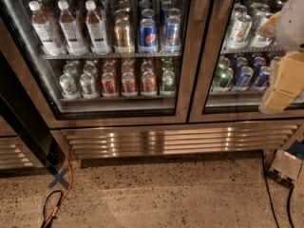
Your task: Open left fridge door
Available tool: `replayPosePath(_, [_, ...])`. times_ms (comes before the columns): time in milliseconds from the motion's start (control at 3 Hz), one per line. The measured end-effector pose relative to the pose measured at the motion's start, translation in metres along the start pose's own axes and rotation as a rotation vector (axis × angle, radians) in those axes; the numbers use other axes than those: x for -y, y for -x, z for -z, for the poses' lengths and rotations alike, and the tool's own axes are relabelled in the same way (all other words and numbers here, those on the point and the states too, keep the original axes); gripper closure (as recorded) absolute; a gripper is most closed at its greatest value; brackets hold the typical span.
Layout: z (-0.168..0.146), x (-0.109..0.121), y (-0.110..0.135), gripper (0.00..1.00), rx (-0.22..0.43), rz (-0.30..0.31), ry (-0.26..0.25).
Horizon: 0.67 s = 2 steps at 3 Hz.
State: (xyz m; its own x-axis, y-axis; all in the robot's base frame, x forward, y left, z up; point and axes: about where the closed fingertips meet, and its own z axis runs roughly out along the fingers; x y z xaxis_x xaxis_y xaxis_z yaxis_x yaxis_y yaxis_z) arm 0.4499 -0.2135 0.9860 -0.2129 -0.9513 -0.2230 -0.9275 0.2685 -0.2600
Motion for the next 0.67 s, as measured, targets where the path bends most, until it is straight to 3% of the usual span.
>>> replayPosePath(667, [0.007, 0.028, 0.009, 0.00, 0.022, 0.001, -0.007])
